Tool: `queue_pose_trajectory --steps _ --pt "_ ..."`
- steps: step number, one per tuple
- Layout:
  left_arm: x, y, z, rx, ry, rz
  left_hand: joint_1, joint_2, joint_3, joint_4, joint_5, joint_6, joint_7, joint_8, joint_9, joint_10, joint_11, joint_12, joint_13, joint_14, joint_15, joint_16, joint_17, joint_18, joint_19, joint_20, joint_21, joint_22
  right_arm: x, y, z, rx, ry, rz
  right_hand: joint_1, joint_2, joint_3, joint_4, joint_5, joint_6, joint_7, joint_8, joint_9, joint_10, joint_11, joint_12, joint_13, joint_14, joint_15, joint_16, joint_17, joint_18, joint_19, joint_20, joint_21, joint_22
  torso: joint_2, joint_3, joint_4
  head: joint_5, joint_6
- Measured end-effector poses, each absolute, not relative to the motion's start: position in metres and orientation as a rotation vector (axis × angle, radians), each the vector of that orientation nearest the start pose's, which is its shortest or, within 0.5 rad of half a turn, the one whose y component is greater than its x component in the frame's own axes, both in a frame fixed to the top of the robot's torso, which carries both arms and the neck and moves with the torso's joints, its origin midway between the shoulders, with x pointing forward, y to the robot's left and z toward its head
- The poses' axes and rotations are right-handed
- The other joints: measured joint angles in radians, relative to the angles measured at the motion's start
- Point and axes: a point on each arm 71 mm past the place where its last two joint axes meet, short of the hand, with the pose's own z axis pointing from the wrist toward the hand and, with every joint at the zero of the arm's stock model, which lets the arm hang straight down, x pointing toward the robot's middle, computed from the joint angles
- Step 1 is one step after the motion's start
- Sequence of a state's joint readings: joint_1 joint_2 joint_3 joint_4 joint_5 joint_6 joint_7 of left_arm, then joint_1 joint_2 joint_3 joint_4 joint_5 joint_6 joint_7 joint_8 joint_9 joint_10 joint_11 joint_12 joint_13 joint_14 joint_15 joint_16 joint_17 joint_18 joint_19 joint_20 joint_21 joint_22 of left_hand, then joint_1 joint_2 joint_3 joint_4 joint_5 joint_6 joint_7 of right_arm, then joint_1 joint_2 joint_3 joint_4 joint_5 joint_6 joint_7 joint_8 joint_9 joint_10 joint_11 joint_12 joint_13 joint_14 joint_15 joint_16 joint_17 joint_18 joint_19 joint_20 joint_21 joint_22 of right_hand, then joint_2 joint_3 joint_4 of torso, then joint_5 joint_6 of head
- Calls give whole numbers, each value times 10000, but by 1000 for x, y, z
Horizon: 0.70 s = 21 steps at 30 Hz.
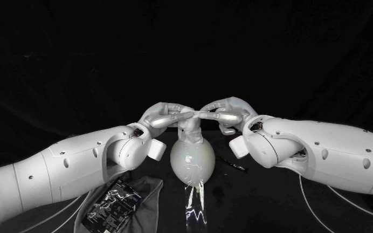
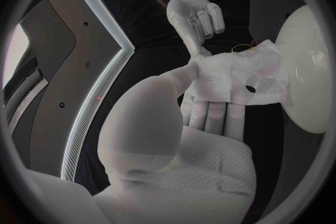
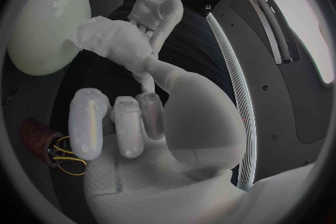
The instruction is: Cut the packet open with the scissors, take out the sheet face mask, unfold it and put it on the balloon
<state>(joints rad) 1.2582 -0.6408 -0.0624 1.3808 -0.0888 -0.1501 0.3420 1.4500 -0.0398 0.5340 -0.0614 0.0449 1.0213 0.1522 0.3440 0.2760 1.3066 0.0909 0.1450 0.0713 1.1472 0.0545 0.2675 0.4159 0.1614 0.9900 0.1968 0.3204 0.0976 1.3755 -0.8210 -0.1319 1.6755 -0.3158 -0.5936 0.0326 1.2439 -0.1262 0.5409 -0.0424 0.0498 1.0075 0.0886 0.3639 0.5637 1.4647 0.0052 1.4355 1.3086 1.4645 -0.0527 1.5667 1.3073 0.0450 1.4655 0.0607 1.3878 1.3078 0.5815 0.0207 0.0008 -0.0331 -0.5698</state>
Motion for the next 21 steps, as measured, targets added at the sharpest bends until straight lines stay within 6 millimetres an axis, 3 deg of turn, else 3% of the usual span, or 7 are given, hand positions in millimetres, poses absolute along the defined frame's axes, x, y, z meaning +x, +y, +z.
queue_pose_trajectory --steps 4,9,11,14,21 --pt "514 135 -165 -9060 15847 -17047 0 0 0 0 0 0 0 0 1 0 0 0 1 0 1 0 4 -1 0 0 0 0 478 -175 -133 8850 15906 11777 -348 -246 -276 160 2 -201 114 -165 -91 24 111 -161 -1 39 63 -2 0 -1 -55 26 -155 -4 0 0 -3 -3 9" --pt "514 136 -165 -8975 15791 -17028 1 1 -14 -14 0 -1 -1 -1 3 0 0 0 1 -28 -20 7 25 -3 0 0 38 19 481 -190 -133 9039 15786 11555 -1369 -622 -1143 836 54 -1338 580 -987 -423 -188 620 -799 -7 11 501 -62 1 -4 -378 350 -654 -5 0 -3 -4 -8 10" --pt "514 136 -165 -8906 15760 -17031 5 5 -40 -40 0 -1 -1 -1 3 0 0 10 1 -82 -23 50 34 -2 0 0 70 36 483 -195 -133 9096 15771 11468 -1625 -624 -1377 1070 120 -1453 636 -1105 -465 -271 705 -909 -8 5 550 -112 1 -4 -465 438 -792 -5 0 -4 -3 -8 10" --pt "513 137 -164 -8721 15696 -17047 43 43 -40 -41 -1 -1 -2 -22 5 0 0 37 1 -125 8 63 68 -4 -52 -51 114 65 486 -202 -134 9161 15831 11353 -2296 -460 -1940 1767 260 -1542 723 -1303 -528 -437 759 -1057 -14 11 597 -157 2 -4 -586 559 -969 -3 0 -4 -4 -3 9" --pt "513 137 -162 -8199 15538 -17111 143 143 -96 -96 -12 -215 105 -111 -30 -46 44 92 0 -361 34 267 202 -7 -147 -73 271 158 488 -207 -136 9144 16424 11353 -2637 -249 -2591 2710 352 -1559 739 -1457 -619 -488 804 -1060 -12 19 637 -161 8 102 -622 596 -969 1 0 -1 -12 -16 6"
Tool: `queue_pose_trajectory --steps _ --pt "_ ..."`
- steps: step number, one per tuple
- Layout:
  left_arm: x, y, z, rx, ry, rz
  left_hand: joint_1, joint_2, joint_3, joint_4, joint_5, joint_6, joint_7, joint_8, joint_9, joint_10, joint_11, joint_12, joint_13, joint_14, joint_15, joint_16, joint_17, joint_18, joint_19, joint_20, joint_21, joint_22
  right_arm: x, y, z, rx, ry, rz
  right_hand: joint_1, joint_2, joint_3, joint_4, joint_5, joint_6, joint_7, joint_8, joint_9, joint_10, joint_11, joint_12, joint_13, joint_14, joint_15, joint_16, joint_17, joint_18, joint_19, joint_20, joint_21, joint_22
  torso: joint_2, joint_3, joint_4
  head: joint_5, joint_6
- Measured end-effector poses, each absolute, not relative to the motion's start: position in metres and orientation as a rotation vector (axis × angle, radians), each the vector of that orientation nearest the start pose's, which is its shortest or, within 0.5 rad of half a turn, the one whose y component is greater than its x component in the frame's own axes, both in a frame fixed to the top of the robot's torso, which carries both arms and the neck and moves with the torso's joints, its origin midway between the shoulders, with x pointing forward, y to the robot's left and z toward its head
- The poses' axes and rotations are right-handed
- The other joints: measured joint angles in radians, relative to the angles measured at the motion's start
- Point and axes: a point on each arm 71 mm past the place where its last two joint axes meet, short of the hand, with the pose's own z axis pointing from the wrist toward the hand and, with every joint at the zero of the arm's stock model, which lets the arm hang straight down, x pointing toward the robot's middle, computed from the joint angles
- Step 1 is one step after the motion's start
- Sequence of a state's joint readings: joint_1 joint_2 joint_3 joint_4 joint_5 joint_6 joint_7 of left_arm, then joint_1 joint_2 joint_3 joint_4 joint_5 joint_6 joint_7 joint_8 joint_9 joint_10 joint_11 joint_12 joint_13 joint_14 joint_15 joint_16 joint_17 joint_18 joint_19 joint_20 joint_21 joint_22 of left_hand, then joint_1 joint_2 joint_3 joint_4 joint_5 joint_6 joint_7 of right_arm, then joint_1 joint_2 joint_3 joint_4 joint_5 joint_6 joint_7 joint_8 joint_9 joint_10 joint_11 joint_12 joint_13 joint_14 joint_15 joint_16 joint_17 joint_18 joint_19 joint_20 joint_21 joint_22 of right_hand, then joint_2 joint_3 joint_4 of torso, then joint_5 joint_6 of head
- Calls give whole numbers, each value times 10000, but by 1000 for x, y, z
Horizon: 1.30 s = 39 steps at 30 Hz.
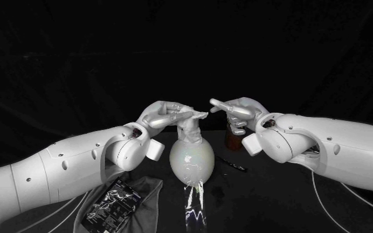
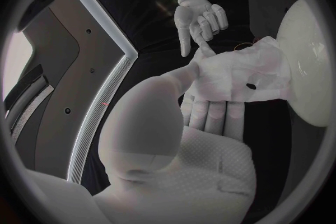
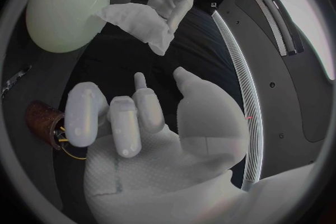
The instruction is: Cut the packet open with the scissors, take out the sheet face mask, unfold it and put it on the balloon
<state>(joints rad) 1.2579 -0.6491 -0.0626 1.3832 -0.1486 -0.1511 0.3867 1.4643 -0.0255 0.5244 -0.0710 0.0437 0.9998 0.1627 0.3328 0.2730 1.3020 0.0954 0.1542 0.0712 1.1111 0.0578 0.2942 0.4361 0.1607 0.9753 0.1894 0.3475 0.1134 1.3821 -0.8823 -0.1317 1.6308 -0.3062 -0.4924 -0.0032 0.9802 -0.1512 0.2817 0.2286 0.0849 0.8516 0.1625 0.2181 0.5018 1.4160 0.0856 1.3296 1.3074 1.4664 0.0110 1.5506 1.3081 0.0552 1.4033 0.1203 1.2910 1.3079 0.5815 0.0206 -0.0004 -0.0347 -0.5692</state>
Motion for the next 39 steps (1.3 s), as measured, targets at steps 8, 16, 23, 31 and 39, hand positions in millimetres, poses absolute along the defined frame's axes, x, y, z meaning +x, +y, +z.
queue_pose_trajectory --steps 8,16,23,31,39 --pt "511 137 -160 -7867 15464 -17214 -11 208 -95 -95 1 -340 16 -417 -281 -311 20 351 103 -565 56 691 482 0 -376 -92 444 281 487 -200 -140 9021 17078 11531 0 0 -232 233 0 -1 1 -96 -47 -1 -1 66 6 -35 35 -35 0 0 0 0 0 2 3 2 3 -57 27" --pt "509 136 -160 -7769 15532 -17341 -53 397 -123 -123 2 -464 7 -818 -571 -734 8 999 320 -1241 84 1640 1130 -1 -825 -107 999 669 484 -187 -140 8962 17371 12110 270 155 -495 496 -95 123 29 -96 -86 157 8 407 8 -35 36 17 -7 -3 38 39 118 -1 6 2 16 -127 46" --pt "509 136 -160 -7760 15618 -17391 -116 551 34 -20 2 -733 -122 -1260 -830 -1419 65 1918 796 -2032 153 2600 1773 -2 -1103 -159 1477 997 483 -182 -139 9119 17332 12650 375 260 -710 611 -177 373 -10 -135 -145 241 -16 546 5 -36 36 67 -8 -10 73 73 202 -6 6 0 13 -155 65" --pt "508 135 -160 -7751 15711 -17442 -281 618 684 -92 -1 -912 -302 -1552 -1028 -2445 128 3478 1600 -2755 209 3701 2315 -1 -1518 -159 2012 1368 482 -178 -140 9247 17428 13100 480 365 -805 596 -177 490 -57 -135 -180 241 -15 546 -1 -36 36 66 -6 -16 73 73 201 -2 4 0 12 -164 68" --pt "507 135 -161 -7767 15775 -17455 -489 540 1346 -367 -30 -1105 -574 -1783 -1130 -3114 207 4503 2081 -3127 262 4267 2473 -31 -1795 -151 2331 1607 482 -175 -141 9318 17533 13302 1043 558 -1001 462 -177 671 -92 -135 -302 276 -51 584 4 -36 36 61 0 -21 113 32 200 1 1 -3 12 -171 65"
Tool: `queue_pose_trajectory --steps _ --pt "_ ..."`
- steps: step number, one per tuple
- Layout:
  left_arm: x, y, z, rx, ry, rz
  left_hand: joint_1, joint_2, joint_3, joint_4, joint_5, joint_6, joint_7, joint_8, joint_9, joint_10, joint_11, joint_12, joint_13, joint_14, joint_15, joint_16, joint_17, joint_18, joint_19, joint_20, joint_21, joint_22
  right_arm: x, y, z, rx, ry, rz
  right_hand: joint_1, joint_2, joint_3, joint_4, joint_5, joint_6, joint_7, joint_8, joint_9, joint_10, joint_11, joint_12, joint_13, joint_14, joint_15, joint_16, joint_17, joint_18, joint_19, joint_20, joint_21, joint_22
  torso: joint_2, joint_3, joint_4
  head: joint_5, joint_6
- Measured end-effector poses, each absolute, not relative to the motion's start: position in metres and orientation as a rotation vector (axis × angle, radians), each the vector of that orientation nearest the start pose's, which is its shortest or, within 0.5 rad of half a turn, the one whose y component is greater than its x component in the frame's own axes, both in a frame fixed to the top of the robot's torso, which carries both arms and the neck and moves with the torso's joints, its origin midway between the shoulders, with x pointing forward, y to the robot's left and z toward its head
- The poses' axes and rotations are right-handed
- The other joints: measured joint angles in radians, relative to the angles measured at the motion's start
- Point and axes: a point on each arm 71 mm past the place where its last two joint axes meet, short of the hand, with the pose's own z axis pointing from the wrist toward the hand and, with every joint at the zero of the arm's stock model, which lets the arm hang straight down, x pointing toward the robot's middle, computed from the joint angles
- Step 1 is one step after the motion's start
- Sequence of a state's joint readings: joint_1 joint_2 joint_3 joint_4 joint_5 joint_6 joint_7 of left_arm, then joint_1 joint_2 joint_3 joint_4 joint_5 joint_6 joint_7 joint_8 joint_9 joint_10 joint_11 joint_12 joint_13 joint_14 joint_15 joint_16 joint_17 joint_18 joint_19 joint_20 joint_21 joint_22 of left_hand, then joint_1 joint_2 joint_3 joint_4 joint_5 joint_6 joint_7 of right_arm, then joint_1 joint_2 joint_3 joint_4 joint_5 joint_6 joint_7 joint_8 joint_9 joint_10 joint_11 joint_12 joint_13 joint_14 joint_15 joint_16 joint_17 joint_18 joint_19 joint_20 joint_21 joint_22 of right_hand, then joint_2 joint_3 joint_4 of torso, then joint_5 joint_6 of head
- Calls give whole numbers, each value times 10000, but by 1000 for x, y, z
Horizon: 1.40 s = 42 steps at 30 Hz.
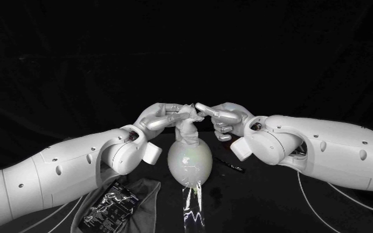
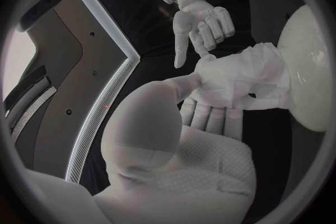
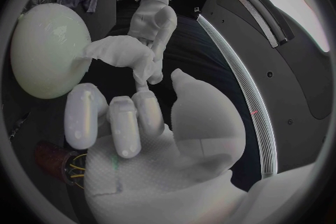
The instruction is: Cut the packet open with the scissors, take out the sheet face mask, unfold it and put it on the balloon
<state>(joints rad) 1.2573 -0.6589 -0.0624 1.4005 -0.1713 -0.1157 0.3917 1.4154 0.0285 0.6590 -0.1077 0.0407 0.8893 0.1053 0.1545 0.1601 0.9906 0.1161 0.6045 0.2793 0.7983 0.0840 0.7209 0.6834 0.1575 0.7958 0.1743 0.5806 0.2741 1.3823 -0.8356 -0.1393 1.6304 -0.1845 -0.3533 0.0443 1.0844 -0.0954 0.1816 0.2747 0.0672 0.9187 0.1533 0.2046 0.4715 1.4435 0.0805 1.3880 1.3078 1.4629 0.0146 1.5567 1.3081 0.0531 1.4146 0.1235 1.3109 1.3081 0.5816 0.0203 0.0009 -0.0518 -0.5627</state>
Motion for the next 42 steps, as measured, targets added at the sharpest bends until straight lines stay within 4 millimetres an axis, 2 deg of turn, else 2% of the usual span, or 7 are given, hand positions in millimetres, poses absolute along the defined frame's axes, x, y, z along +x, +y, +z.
queue_pose_trajectory --steps 4,7,12,20,29,34,42 --pt "507 135 -161 -7775 15813 -17458 -42 31 113 108 -1 1 1 -29 -15 -316 14 504 216 -180 13 277 42 -38 -174 8 184 134 482 -173 -141 9322 17558 13394 664 -52 -133 -237 -109 1 0 -46 -93 0 0 55 2 0 0 -3 0 -1 0 -1 0 0 1 1 7 -8 -4" --pt "507 134 -161 -7781 15844 -17464 -93 13 212 135 3 -37 -36 -58 -20 -517 30 811 334 -233 22 457 43 -39 -211 13 310 232 483 -172 -141 9329 17557 13444 944 -186 -261 -383 -114 1 -1 -58 -152 11 -11 112 3 0 0 9 0 -2 0 -1 60 0 3 1 8 -13 -8" --pt "507 134 -161 -7803 15888 -17477 -120 -14 286 209 31 -36 -36 -101 -31 -738 40 1165 427 -359 38 666 44 -38 -360 39 456 334 484 -173 -142 9361 17523 13444 1379 -229 -404 -570 -114 39 31 -146 -213 35 -36 167 3 0 0 40 -1 -3 0 -1 74 -2 4 1 7 -14 -20" --pt "506 135 -161 -7846 15934 -17513 -145 -40 355 278 31 -70 -70 -101 -31 -901 56 1475 495 -480 58 835 28 -39 -472 25 577 433 488 -174 -144 9413 17443 13344 1608 -258 -541 -719 -113 -43 113 -253 -305 34 -36 173 0 0 0 40 -9 -4 -1 0 74 -8 4 4 4 -1 -36" --pt "504 133 -161 -7868 16011 -17606 -161 -56 382 305 31 -70 -69 -101 -31 -973 56 1585 510 -534 42 922 14 -40 -507 61 651 476 491 -172 -145 9457 17341 13241 1685 -256 -599 -776 -113 -114 107 -310 -334 33 -37 169 -5 0 0 35 -6 -6 -2 0 73 -5 5 4 0 -17 -54" --pt "504 133 -161 -7875 16034 -17627 -171 -65 384 307 31 -70 -69 -119 -31 -973 57 1608 512 -535 42 949 7 -41 -512 57 664 479 491 -171 -146 9425 17368 13257 1753 -323 -772 -779 -151 -234 156 -387 -392 -58 53 87 0 35 37 21 0 -8 -44 41 -5 -1 4 4 0 -24 -59" --pt "504 133 -162 -7887 16047 -17634 -198 -92 409 332 30 -71 -69 -158 -30 -974 57 1694 511 -536 43 1029 -13 -42 -544 25 720 512 490 -168 -147 9331 17505 13335 2094 -218 -920 -871 -151 -282 202 -446 -421 -58 53 87 4 35 38 16 0 -11 -43 41 -5 0 3 0 4 -29 -61"
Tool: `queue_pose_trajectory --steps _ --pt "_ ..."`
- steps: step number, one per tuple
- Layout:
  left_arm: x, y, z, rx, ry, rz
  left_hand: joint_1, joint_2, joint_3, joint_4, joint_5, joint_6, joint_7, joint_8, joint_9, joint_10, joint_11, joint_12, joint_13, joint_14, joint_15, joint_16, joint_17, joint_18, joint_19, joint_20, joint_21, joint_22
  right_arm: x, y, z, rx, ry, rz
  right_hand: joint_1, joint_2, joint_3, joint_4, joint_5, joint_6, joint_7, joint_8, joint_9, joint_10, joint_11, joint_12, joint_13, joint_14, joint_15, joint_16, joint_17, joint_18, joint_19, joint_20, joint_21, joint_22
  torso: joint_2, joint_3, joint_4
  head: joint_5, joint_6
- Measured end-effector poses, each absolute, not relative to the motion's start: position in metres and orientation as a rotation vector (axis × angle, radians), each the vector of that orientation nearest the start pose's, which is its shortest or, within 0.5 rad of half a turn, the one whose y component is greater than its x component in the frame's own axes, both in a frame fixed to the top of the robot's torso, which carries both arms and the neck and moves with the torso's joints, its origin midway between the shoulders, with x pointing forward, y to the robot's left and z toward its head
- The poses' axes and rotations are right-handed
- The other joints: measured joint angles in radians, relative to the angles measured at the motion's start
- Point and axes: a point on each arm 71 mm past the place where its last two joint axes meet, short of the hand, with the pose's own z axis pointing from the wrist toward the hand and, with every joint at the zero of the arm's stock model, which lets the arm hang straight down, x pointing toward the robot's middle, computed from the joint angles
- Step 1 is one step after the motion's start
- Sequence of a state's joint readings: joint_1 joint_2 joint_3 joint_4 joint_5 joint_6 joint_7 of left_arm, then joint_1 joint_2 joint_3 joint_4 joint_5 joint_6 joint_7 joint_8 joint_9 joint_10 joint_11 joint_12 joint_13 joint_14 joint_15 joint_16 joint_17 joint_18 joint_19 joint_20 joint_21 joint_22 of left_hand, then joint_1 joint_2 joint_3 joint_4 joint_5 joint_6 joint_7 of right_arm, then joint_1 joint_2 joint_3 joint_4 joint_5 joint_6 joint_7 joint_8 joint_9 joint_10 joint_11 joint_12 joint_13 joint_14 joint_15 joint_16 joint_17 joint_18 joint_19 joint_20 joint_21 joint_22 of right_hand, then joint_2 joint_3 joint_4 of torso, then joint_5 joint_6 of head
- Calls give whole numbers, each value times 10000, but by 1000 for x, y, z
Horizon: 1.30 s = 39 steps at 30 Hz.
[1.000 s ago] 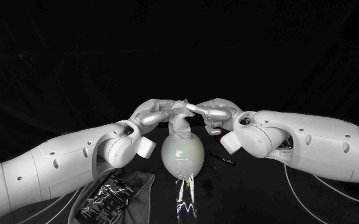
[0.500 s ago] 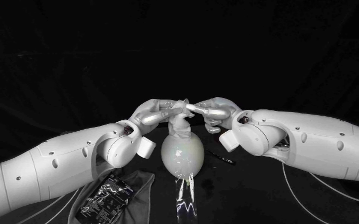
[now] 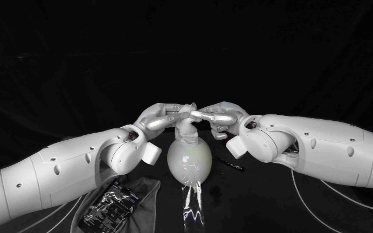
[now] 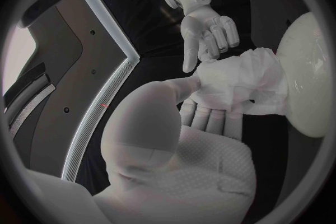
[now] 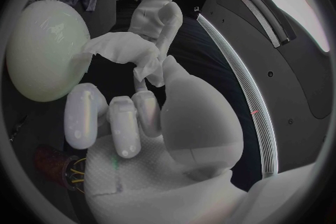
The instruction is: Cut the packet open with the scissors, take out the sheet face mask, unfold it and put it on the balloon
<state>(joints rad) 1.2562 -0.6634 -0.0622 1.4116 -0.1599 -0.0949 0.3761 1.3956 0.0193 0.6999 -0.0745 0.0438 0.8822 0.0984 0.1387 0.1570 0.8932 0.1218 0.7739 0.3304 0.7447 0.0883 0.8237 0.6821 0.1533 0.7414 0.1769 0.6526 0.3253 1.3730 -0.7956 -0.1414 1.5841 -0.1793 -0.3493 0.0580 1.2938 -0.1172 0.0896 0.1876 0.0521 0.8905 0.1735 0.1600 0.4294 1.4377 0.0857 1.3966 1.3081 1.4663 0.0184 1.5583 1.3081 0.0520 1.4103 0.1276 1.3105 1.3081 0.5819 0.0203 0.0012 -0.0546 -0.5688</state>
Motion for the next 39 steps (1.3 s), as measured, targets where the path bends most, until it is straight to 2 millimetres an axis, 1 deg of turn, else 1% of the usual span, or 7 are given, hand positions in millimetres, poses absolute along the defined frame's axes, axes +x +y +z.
queue_pose_trajectory --steps 16,24,25,26,30,37,39 --pt "506 134 -162 -7923 16073 -17593 -53 -53 28 27 -1 0 0 0 0 -88 15 122 -2 -56 -19 79 -30 -1 -72 1 46 44 483 -164 -145 9026 17533 13863 802 760 141 -277 1 710 -267 259 27 170 -171 278 15 -2 -3 49 -8 -2 51 -51 202 -7 -1 6 -11 14 1" --pt "506 134 -162 -7926 16122 -17590 -66 -65 28 26 -13 0 0 0 0 -87 15 122 -6 -71 -6 79 -32 -1 -72 1 76 56 483 -165 -143 9086 17205 14047 1256 1040 507 -555 1 1137 -485 412 -16 274 -274 502 36 -12 -201 91 -6 -43 276 -202 558 -3 -1 5 -13 0 -5" --pt "506 134 -162 -7925 16126 -17591 -66 -65 32 22 -13 0 0 0 0 -87 15 122 -6 -71 -6 79 -33 -1 -72 1 86 56 483 -165 -143 9105 17161 14049 1295 1079 573 -568 1 1170 -518 412 -16 287 -287 550 37 -16 -205 91 -6 -64 296 -222 595 -2 -2 5 -12 -2 -5" --pt "506 134 -162 -7924 16129 -17592 -80 -76 404 -350 -32 0 0 0 0 -86 16 130 -5 -73 -2 79 -33 -2 -72 1 86 56 483 -165 -143 9126 17119 14050 1349 1133 628 -623 1 1246 -528 457 -17 263 -311 606 37 -10 -210 91 -6 -66 330 -256 634 -2 -3 5 -12 -3 -5" --pt "506 134 -162 -7916 16141 -17602 -79 -76 405 -350 2 0 0 0 0 -87 16 131 -6 -75 1 79 -33 -4 -72 1 86 56 483 -166 -143 9209 16958 14035 1678 1302 1027 -877 1 1494 -697 642 -9 199 -376 761 53 -62 -333 90 0 -69 438 -363 777 0 -5 5 -11 -11 -5" --pt "506 134 -162 -7900 16149 -17605 -77 -73 408 -353 7 -1 -1 0 -4 -88 18 183 -8 -86 14 126 -50 -3 -72 2 86 72 484 -168 -142 9346 16735 13971 1704 1328 1664 -1164 1 1512 -714 838 91 163 -412 807 54 -83 -386 87 0 -73 530 -456 927 0 -4 6 -4 -22 -6" --pt "506 134 -162 -7896 16151 -17604 -75 -71 409 -355 8 -1 -1 0 -4 -88 18 183 -9 -86 15 126 -51 -4 -72 2 86 72 484 -169 -142 9380 16683 13955 1762 1399 2142 -1328 0 1540 -743 964 143 162 -412 875 55 -84 -387 85 0 -74 532 -459 1052 0 -4 6 -4 -22 -6"
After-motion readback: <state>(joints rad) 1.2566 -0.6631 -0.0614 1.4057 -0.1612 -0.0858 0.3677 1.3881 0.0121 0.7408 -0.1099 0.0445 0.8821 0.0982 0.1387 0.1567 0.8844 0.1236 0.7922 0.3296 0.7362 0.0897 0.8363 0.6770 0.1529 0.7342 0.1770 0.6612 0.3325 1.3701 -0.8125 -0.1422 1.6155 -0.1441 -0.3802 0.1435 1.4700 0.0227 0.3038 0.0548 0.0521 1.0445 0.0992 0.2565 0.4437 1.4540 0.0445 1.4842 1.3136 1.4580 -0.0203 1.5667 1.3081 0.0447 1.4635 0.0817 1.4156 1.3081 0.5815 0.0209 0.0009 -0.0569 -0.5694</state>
